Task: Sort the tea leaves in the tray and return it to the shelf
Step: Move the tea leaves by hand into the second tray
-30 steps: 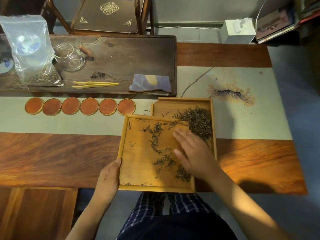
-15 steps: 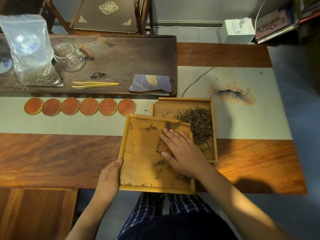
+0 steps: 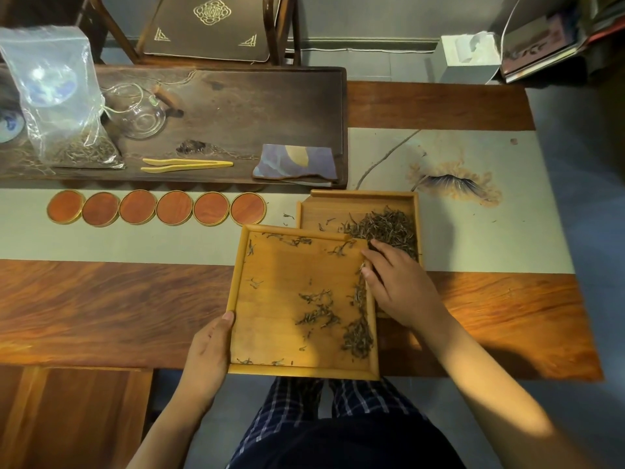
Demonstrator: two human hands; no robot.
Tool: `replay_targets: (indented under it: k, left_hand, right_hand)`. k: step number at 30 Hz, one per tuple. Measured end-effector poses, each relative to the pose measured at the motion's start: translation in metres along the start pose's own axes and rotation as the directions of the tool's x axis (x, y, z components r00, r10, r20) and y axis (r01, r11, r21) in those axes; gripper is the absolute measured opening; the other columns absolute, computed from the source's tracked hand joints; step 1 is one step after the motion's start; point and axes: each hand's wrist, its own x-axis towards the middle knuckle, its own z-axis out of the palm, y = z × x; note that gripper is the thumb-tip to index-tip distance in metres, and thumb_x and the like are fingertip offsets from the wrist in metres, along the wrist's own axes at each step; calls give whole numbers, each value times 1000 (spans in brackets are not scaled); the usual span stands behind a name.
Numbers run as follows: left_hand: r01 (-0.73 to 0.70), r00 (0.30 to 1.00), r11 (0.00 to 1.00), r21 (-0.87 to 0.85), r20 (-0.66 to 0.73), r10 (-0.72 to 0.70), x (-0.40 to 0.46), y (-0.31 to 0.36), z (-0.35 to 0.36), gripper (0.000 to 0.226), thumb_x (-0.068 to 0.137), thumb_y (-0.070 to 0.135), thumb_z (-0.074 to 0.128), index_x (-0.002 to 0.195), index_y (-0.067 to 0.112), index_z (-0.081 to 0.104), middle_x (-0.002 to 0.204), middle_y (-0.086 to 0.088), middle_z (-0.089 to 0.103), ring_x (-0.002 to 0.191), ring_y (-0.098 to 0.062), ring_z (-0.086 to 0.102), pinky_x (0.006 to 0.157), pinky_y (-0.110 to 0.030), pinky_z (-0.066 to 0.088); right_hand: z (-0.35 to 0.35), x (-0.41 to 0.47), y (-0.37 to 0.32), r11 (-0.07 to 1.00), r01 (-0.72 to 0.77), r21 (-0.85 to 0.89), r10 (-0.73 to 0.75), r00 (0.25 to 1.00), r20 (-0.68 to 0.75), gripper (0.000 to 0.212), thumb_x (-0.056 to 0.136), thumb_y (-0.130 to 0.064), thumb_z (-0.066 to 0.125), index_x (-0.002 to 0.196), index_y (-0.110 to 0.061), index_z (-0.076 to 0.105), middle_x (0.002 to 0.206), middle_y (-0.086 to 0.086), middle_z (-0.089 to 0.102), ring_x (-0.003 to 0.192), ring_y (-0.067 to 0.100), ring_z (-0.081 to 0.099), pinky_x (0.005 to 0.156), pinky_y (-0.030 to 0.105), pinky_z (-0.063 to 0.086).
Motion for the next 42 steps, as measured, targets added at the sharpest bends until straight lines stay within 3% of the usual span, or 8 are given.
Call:
replay_targets:
  k: [5,10,16,23,27,33,39,42]
  left_hand:
    - [-26,1000,1000,18,2,26,3,2,0,49,103,31,36,90,-9,62,83,-26,65,76,-24,60,72,-33,46]
    - [-11,999,999,36,-33,13,5,2,3,46,103,32,37,87,0,66,78,-10,68,71,-14,63,65,-24,47]
    - [1,999,999,39,-53,1,3,0,3,46,102,33,37,84,3,67,75,-6,69,69,-12,62,65,-24,47]
    - [10,999,999,48,-39,-8,-1,0,7,44,102,32,36,93,5,69,92,-18,71,85,-25,67,74,-29,49]
    - [10,999,999,41,-34,-9,-3,-1,9,44,102,32,37,93,3,69,93,-18,71,79,-18,67,68,-20,50]
    - [14,999,1000,19,-35,-14,-5,1,7,45,102,32,36,95,-1,66,96,-25,68,87,-31,64,78,-35,49]
    - [-15,999,1000,24,-34,16,-5,2,8,45,102,28,36,95,-8,63,92,-28,65,82,-28,61,71,-28,48]
    - [-23,999,1000,20,-29,24,-4,1,9,44,102,27,37,96,-7,64,90,-26,66,82,-32,61,69,-23,50]
  right_hand:
    - [-5,-7,-34,993,79,87,-73,995,-69,51,98,-44,28,132,-14,51,136,8,52,124,22,49,99,36,43]
    - [9,-20,-66,965,241,100,-246,968,39,49,98,-43,30,130,-16,54,134,6,55,121,20,51,96,36,44]
    - [14,-38,-55,998,33,47,-30,998,-64,45,98,-37,31,112,-7,63,113,10,61,103,24,58,87,39,50]
    - [15,-20,-39,1000,-6,-31,4,999,-47,44,98,-36,36,118,-5,60,122,15,60,112,29,57,94,40,46]
    - [12,-2,-25,998,-57,-35,56,998,-30,45,99,-36,36,130,-6,52,134,16,52,124,29,48,102,40,39]
    - [2,2,-18,997,-68,35,72,990,-121,45,99,-34,35,129,-5,52,130,13,54,120,27,49,99,38,40]
    - [11,-7,-46,974,226,21,-227,971,75,62,98,-51,16,147,-16,31,156,4,25,144,18,21,116,35,1]
    - [17,-3,-41,988,153,14,-154,984,90,62,98,-51,12,150,-17,20,159,2,14,146,15,11,116,32,-6]
